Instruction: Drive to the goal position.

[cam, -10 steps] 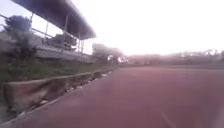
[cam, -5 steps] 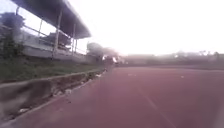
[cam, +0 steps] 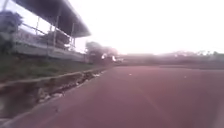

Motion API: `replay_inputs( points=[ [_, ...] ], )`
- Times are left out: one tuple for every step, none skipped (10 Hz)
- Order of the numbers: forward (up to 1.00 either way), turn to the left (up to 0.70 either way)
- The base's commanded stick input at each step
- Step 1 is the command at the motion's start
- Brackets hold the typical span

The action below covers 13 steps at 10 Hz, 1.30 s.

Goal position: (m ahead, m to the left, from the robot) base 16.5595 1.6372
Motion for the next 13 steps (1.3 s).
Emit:
replay_inputs(
  points=[
    [0.70,-0.07],
    [0.70,0.00],
    [0.70,0.00],
    [0.70,0.00],
    [0.70,0.00],
    [0.70,0.00],
    [0.70,0.00],
    [0.70,-0.09],
    [0.70,-0.32],
    [0.70,-0.17],
    [0.70,0.00],
    [0.70,0.00],
    [0.70,0.00]
  ],
)
